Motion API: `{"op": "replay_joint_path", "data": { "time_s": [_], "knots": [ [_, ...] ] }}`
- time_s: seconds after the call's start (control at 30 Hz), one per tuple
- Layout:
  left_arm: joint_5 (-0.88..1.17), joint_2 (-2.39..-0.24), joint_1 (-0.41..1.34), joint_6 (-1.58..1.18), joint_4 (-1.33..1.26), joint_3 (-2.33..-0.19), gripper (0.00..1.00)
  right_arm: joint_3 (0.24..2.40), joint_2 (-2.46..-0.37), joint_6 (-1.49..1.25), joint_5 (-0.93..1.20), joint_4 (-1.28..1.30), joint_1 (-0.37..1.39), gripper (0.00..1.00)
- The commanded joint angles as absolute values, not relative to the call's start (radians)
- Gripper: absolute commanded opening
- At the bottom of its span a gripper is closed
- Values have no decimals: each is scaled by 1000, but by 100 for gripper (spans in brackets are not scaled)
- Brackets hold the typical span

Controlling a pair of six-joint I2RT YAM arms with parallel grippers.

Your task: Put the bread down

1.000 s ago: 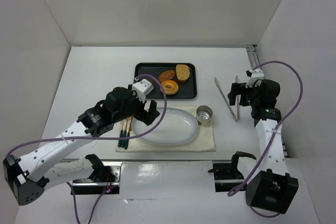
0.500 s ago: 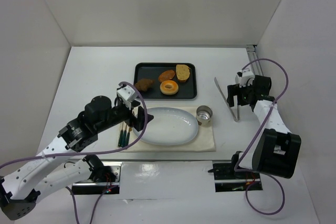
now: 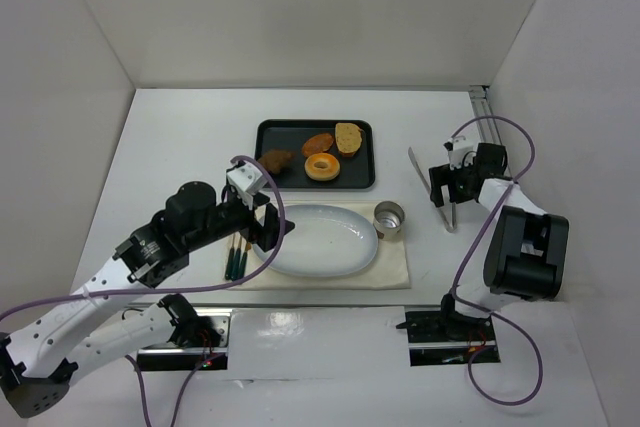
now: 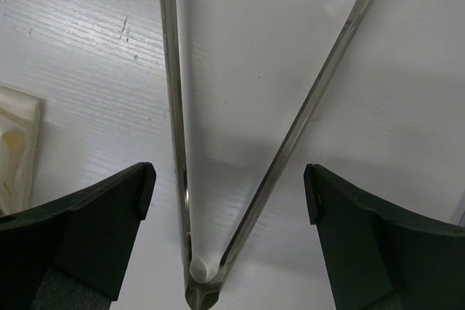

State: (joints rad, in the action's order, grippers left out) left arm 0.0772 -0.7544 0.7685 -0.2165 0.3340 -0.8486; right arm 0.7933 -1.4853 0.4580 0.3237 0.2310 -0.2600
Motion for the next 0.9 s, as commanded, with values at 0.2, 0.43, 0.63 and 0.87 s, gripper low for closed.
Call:
{"op": "replay_joint_path", "data": {
  "time_s": [0.2,0.43,0.63,0.87],
  "knots": [
    [98,-770,769,-229,301,-848,100,873,-1581,485,327,169,-261,96],
    [98,-770,769,-229,301,-848,100,882,-1629,494,318,169,-242,94],
    [98,-770,769,-229,301,-839,100,873,-1649,494,272,150,-209,90],
    [89,-770,769,-229,301,-839,100,873,-1671,494,229,150,-209,53]
  ]
}}
